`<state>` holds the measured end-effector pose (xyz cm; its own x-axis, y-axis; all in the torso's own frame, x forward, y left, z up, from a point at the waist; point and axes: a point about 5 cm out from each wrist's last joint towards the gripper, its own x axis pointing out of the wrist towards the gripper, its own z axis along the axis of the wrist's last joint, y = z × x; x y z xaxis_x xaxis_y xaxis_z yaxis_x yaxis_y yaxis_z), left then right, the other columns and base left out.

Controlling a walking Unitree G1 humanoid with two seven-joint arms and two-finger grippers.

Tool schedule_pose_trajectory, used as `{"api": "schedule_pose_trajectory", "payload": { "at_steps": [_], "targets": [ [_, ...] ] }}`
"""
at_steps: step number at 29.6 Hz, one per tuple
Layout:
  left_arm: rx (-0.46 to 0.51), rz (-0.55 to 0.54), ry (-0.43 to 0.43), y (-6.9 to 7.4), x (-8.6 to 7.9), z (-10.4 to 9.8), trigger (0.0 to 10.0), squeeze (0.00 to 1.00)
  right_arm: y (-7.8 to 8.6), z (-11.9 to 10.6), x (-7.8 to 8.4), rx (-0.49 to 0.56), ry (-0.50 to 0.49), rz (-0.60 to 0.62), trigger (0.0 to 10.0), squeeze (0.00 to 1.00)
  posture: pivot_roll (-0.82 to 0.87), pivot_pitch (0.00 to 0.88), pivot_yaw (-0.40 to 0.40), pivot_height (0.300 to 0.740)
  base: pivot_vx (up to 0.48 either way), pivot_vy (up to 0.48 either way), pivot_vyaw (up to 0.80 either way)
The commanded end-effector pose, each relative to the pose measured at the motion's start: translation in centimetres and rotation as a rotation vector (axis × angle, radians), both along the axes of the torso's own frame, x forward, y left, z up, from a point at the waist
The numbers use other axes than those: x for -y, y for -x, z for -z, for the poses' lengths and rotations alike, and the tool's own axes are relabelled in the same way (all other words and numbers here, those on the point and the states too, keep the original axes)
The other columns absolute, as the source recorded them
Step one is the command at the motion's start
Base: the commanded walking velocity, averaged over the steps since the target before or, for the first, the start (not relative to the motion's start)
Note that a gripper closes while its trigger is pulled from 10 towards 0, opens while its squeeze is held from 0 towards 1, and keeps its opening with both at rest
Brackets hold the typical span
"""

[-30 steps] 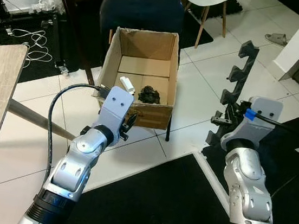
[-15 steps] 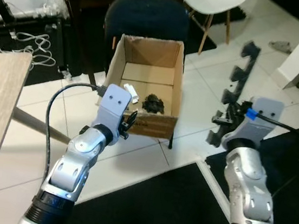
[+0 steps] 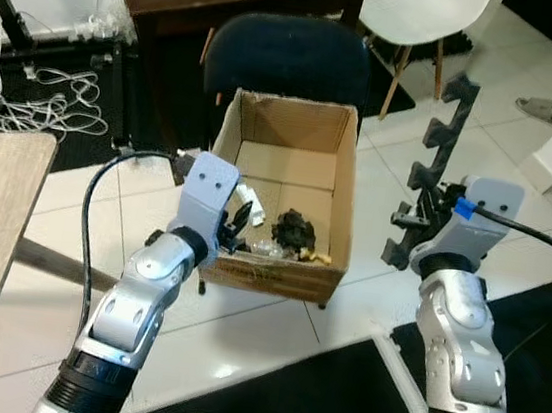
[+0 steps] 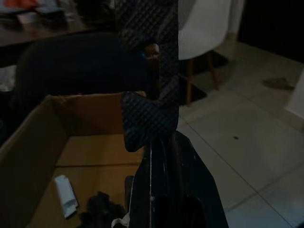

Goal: Picking trash to rubbish bin

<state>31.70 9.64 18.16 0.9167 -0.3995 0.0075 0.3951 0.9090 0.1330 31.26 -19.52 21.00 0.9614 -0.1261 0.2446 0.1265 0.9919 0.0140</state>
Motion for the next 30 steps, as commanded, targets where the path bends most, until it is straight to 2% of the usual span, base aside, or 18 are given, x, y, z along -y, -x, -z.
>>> {"api": "schedule_pose_trajectory", "payload": {
  "at_steps": [1, 5, 9, 30],
  "targets": [
    [-0.014, 0.003, -0.004, 0.21, -0.05, 0.42, 10.0, 0.0, 0.14, 0.08, 0.1, -0.004, -0.01, 0.002, 10.0, 0.0, 0.02, 0.231, 0.092, 0.74, 0.337, 0.0, 0.0],
    [-0.015, 0.001, -0.004, 0.21, -0.08, 0.43, 10.0, 0.0, 0.12, 0.08, 0.08, -0.005, -0.01, 0.001, 10.0, 0.0, 0.02, 0.231, 0.092, 0.74, 0.326, 0.0, 0.0],
    [-0.022, -0.02, -0.029, 0.05, -0.11, 0.69, 10.0, 0.0, -0.05, 0.01, 0.19, -0.005, -0.008, 0.0, 10.0, 0.0, 0.01, 0.229, 0.089, 0.74, 0.0, 0.0, 0.0],
    [-0.007, -0.035, -0.039, 0.0, -0.38, 0.62, 10.0, 0.0, -0.27, 0.05, 0.23, -0.001, -0.016, -0.002, 10.0, 0.0, 0.02, 0.209, 0.09, 0.74, 0.0, 0.0, 0.0]
  ]
}}
